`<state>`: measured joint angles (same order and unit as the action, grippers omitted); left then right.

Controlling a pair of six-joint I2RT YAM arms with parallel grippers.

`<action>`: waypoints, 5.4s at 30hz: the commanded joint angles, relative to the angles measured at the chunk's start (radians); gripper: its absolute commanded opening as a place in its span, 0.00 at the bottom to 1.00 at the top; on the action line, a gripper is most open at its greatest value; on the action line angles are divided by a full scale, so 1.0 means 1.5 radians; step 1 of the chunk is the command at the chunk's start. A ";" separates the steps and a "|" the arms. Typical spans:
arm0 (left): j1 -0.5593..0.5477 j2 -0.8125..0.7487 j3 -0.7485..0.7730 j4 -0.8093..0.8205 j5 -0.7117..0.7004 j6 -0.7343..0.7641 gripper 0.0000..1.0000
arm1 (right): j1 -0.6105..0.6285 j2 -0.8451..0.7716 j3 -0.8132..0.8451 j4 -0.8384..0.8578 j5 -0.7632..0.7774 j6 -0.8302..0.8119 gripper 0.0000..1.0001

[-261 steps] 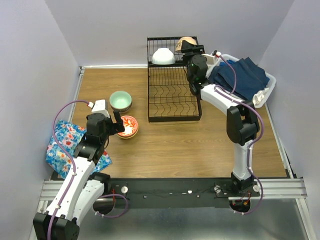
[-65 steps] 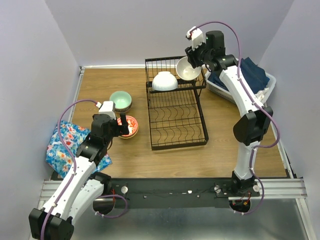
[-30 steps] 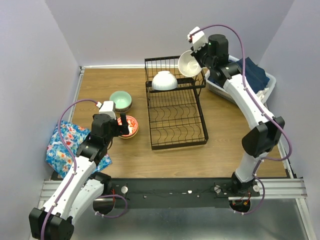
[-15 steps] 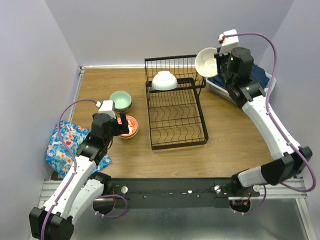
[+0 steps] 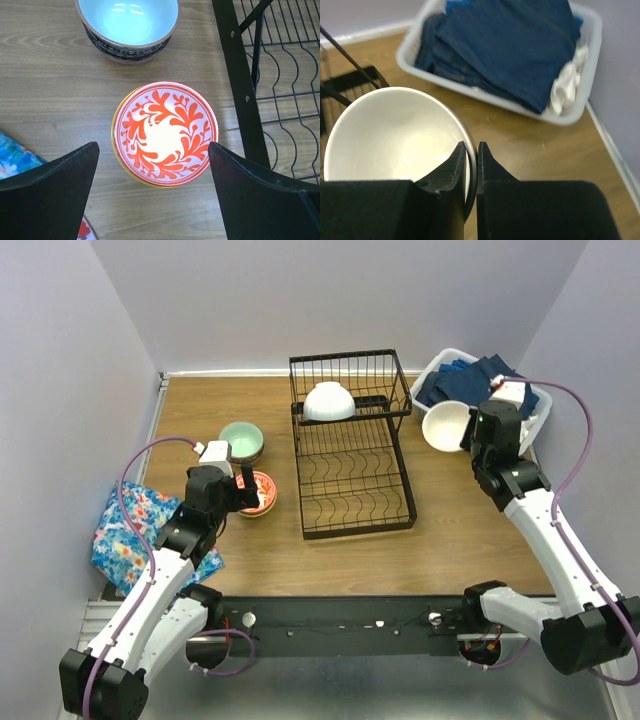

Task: Unload the bowls from the dish rack

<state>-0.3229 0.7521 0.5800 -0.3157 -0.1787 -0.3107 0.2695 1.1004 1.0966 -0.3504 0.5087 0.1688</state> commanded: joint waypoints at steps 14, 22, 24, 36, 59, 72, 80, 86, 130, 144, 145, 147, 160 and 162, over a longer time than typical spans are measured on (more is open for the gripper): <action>-0.003 -0.016 0.000 0.011 -0.005 0.003 0.99 | -0.282 -0.049 -0.348 0.215 -0.223 0.333 0.01; -0.003 -0.026 -0.001 0.012 -0.009 0.001 0.99 | -0.290 -0.032 -0.444 0.333 -0.208 0.359 0.01; -0.003 -0.025 0.000 0.013 -0.008 0.001 0.99 | -0.290 -0.027 -0.448 0.335 -0.205 0.358 0.03; -0.003 -0.025 0.000 0.014 -0.009 0.002 0.99 | -0.290 -0.024 -0.469 0.308 -0.193 0.309 0.32; -0.002 -0.013 0.000 0.016 -0.002 0.002 0.99 | -0.285 -0.088 -0.218 0.131 -0.366 0.056 0.90; -0.001 -0.018 0.000 0.014 -0.007 0.003 0.99 | -0.090 0.018 0.025 0.058 -0.496 -0.168 0.91; 0.003 -0.022 -0.001 0.015 -0.006 0.003 0.99 | 0.113 0.073 0.091 0.068 -0.386 -0.263 0.92; 0.007 -0.020 -0.001 0.016 -0.006 0.003 0.99 | 0.259 0.113 0.107 0.113 -0.291 -0.355 0.92; 0.015 -0.034 -0.001 0.013 -0.014 0.005 0.99 | 0.397 0.325 0.042 0.524 -0.045 -0.577 0.84; 0.016 -0.035 -0.001 0.015 -0.012 0.006 0.99 | 0.396 0.355 0.102 0.524 -0.031 -0.612 0.73; 0.016 -0.034 -0.001 0.015 -0.012 0.005 0.99 | 0.396 0.354 0.104 0.520 -0.028 -0.614 0.73; 0.016 -0.035 -0.001 0.013 -0.012 0.006 0.99 | 0.396 0.351 0.116 0.513 -0.026 -0.621 0.71; 0.016 -0.036 -0.001 0.015 -0.009 0.006 0.99 | 0.388 0.368 0.159 0.482 -0.026 -0.626 0.65; 0.016 -0.036 -0.001 0.014 -0.010 0.007 0.99 | 0.385 0.376 0.164 0.481 -0.026 -0.626 0.64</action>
<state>-0.3069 0.7113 0.5800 -0.3145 -0.1837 -0.3103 0.8551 1.6253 1.3087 0.3458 0.4385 -0.7609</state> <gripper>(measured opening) 0.990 0.659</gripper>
